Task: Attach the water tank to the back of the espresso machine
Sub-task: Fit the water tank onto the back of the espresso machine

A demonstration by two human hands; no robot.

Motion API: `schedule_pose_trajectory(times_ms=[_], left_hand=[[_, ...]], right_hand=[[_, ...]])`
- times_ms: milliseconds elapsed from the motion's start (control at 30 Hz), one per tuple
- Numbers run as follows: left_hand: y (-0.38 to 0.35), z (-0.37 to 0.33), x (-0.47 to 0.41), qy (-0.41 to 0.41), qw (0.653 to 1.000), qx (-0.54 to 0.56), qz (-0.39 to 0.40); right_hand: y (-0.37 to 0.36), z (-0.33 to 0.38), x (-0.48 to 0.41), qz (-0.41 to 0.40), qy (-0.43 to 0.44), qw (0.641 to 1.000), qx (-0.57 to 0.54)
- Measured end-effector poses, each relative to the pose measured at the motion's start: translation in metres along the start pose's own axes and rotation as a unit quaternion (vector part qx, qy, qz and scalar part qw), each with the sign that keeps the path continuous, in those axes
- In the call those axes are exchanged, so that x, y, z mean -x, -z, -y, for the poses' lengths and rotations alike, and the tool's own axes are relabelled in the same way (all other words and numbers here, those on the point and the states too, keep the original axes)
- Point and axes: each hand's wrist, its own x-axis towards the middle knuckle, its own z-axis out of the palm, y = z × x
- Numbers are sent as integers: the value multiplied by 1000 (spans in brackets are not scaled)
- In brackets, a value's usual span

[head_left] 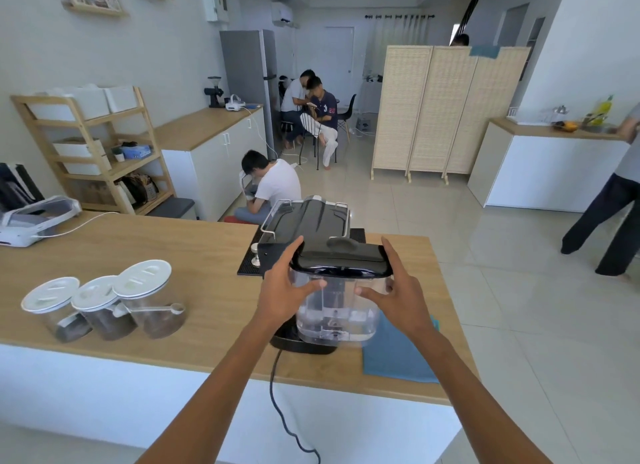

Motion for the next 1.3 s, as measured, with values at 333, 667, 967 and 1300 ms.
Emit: schedule_pose_trajectory(times_ms=[333,667,967,1300], left_hand=[[55,44,-14,12,999,44,0],[63,69,-25,7,997,71,3],[60,72,-30,4,998,60,-5],[56,83,-29,12,995,98,6]], right_hand=[[-76,28,-6,0,-12,1000,22],[-95,34,-12,-2,-20,999,40],[-102,33,-14,-10,-24,999,43],[-106,23,-14,-17,-30,998,60]])
